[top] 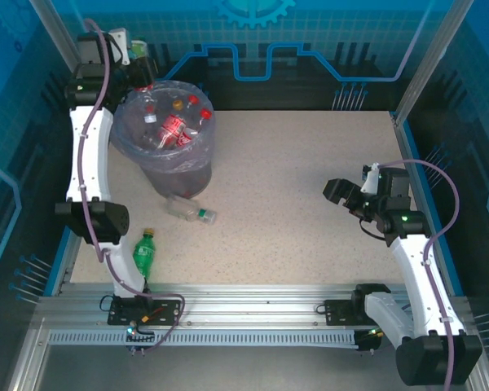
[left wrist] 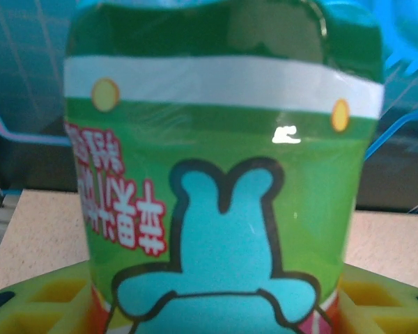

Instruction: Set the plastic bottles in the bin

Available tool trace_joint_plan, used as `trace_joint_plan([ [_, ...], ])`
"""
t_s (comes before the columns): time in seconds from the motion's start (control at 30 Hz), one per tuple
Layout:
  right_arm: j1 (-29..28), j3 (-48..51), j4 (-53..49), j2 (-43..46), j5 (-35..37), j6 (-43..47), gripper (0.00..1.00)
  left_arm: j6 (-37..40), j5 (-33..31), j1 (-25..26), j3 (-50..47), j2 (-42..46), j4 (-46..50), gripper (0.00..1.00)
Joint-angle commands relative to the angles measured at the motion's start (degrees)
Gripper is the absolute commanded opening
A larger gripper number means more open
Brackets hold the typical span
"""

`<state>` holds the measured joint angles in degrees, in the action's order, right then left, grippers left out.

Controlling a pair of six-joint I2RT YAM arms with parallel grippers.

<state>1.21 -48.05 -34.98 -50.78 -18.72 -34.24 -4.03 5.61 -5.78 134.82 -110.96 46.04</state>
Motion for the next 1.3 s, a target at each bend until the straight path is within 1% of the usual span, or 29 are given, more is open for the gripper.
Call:
trace_joint_plan([
  [0.0,1.0,0.7,0.3,0.2,-1.1,0.3,0.91,4.0,-0.8,0.3,-3.0,-1.2,3.3,0.56],
  [0.13,1.1,0.7,-0.1,0.2,-0.8,0.8,0.91,8.8,-2.3,1.4,-10.5,1.0,1.8,0.56],
  [0.33,1.2,1.2,1.3,-0.1,-1.4,0.8,0.91,13.7,-4.1,2.9,-17.3,2.5,2.6,0.56],
  [0.5,1.1,1.4,1.7,-0.5,-1.8,1.0,0.91,11.7,-1.1,3.1,-22.2,2.6,0.9,0.56],
  [0.67,1.2,1.2,1.7,-0.3,-1.9,0.8,0.91,9.4,0.8,4.9,-26.2,2.2,-1.5,0.57],
  [0.83,1.1,1.1,2.4,-0.6,-2.6,0.6,0.91,5.5,2.5,6.5,-29.4,2.6,-6.6,0.58],
  [0.97,1.2,0.9,2.7,-1.0,-2.9,0.4,0.91,3.6,3.2,9.1,-29.1,1.1,-8.6,0.58],
  [1.07,1.1,0.8,3.2,-0.9,-3.4,0.1,0.91,1.7,5.2,11.3,-28.4,-0.6,-9.9,0.58],
  [1.13,1.1,0.8,3.3,-0.9,-3.5,-0.1,0.91,0.5,6.8,13.4,-27.8,-1.7,-10.9,0.58],
  [1.17,1.1,0.8,3.4,-1.0,-3.6,-0.1,0.91,0.8,6.4,14.7,-27.0,-2.2,-10.6,0.59],
  [1.27,1.1,0.5,3.4,-1.1,-4.0,-0.3,0.91,1.5,6.1,17.4,-23.5,-4.3,-8.9,0.65],
])
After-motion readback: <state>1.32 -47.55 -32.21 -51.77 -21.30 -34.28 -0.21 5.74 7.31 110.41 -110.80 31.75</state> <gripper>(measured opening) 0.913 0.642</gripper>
